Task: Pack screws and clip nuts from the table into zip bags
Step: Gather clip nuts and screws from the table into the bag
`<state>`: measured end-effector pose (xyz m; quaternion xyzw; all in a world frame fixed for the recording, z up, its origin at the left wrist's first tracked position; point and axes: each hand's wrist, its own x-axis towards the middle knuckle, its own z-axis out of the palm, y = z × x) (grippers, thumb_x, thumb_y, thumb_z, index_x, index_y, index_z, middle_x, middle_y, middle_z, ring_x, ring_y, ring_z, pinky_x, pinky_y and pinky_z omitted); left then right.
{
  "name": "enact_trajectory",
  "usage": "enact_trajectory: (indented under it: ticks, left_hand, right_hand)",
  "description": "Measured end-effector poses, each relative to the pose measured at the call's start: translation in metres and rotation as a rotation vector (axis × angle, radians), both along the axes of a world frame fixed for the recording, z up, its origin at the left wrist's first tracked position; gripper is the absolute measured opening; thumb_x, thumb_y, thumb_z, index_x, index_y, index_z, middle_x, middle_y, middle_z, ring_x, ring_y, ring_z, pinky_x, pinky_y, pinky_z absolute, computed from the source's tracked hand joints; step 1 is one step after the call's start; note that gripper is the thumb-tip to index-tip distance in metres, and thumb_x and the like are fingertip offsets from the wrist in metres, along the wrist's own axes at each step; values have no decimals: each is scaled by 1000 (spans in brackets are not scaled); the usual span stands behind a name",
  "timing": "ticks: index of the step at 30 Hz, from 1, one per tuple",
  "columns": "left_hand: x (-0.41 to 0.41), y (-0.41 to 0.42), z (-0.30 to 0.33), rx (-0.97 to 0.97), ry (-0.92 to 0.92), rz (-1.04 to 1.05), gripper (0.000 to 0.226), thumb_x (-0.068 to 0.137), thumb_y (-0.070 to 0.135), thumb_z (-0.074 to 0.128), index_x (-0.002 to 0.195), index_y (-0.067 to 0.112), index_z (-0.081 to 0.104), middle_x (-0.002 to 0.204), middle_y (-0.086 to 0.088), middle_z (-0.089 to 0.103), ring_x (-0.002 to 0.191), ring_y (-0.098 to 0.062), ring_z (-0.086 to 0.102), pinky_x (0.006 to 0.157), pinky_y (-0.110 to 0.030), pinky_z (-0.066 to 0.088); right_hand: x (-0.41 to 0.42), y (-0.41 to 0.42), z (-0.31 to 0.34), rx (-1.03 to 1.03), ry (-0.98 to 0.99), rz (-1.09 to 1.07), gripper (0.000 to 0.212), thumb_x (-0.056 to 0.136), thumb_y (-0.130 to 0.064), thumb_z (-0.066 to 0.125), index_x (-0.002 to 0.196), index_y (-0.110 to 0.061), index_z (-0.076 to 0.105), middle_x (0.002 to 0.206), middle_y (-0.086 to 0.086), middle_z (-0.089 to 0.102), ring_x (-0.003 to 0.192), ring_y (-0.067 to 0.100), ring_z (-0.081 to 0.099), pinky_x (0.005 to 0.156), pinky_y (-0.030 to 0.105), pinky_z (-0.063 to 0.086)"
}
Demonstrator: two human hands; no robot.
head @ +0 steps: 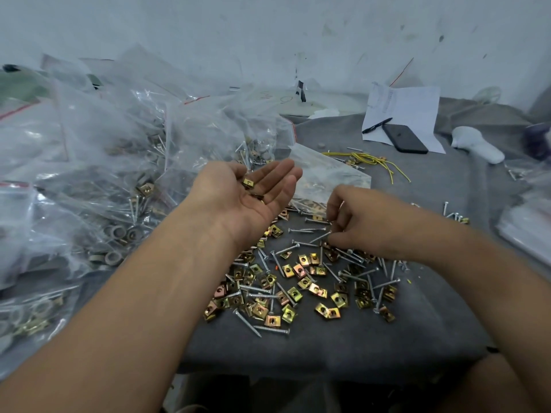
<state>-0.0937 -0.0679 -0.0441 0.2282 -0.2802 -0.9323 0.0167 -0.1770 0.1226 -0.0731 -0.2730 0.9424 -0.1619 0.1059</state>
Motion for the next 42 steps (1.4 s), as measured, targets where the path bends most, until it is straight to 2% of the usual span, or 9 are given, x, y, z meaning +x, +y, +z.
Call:
enact_trajectory:
  ticks: [3, 7, 12, 17, 25, 33, 36, 39, 42]
  left_hand:
    - [0, -1, 0, -1, 0, 7, 48, 115, 21, 29, 121, -11, 64, 107, -26, 78, 98, -38, 77, 83, -40, 64]
    - [-2, -2, -2, -4, 1, 5, 46, 114, 19, 30, 121, -10, 64, 104, -25, 79, 91, -36, 79, 80, -39, 65]
    - [-4, -1, -4, -11, -8, 4, 45, 112, 17, 31, 108, -9, 67, 95, -23, 79, 73, -35, 79, 72, -36, 65]
    - [-4, 1, -5, -25, -17, 5, 45, 111, 19, 32, 114, -9, 67, 94, -22, 78, 70, -34, 78, 71, -34, 64]
    - [-5, 5, -5, -55, -34, 4, 41, 110, 17, 33, 102, -6, 66, 81, -19, 77, 60, -31, 76, 61, -30, 62]
    - [-5, 7, -4, -84, -47, -2, 41, 108, 15, 34, 92, -5, 67, 77, -17, 75, 58, -29, 75, 63, -31, 59]
    - [-4, 7, -4, -95, -52, -1, 41, 108, 15, 35, 92, -5, 67, 76, -17, 75, 58, -28, 75, 65, -31, 59]
    - [-4, 7, -3, -126, -67, -2, 38, 107, 14, 37, 90, -3, 67, 73, -14, 73, 57, -26, 72, 59, -28, 56]
    - [-5, 7, -1, -189, -93, -28, 34, 102, 13, 41, 86, 0, 68, 69, -10, 68, 55, -21, 64, 53, -25, 49]
  right_hand:
    - [1, 4, 4, -59, -71, 12, 36, 78, -30, 89, 100, -35, 60, 86, -15, 74, 74, -1, 66, 71, 27, 55]
    - [3, 1, 5, -55, -122, 35, 43, 76, -36, 91, 107, -38, 62, 84, -20, 75, 73, -2, 68, 69, 25, 53]
    - [5, -2, 6, 11, -40, 95, 18, 78, -41, 87, 88, -41, 72, 80, -18, 67, 66, -12, 59, 53, 10, 39]
    - [6, -4, 9, 36, -7, 60, 10, 79, -38, 88, 80, -39, 78, 72, -24, 69, 68, -10, 60, 50, 9, 37]
    - [13, -19, 10, 63, 58, -1, 21, 77, -38, 89, 92, -32, 75, 88, -12, 70, 85, 6, 63, 62, 18, 43]
    - [18, -25, 7, 101, 109, -36, 14, 83, -30, 82, 87, -33, 69, 94, -8, 68, 91, 11, 65, 74, 25, 52]
    - [19, -26, 5, 103, 81, -46, 27, 78, -34, 83, 97, -29, 65, 95, -7, 66, 91, 14, 64, 80, 33, 57]
    - [15, -21, 10, -34, 3, -79, 22, 75, -31, 84, 91, -29, 70, 89, -9, 69, 84, 12, 66, 76, 31, 58]
    - [12, -11, 18, -332, -110, -117, 15, 75, -18, 84, 85, -24, 76, 79, -3, 74, 70, 9, 67, 67, 32, 57]
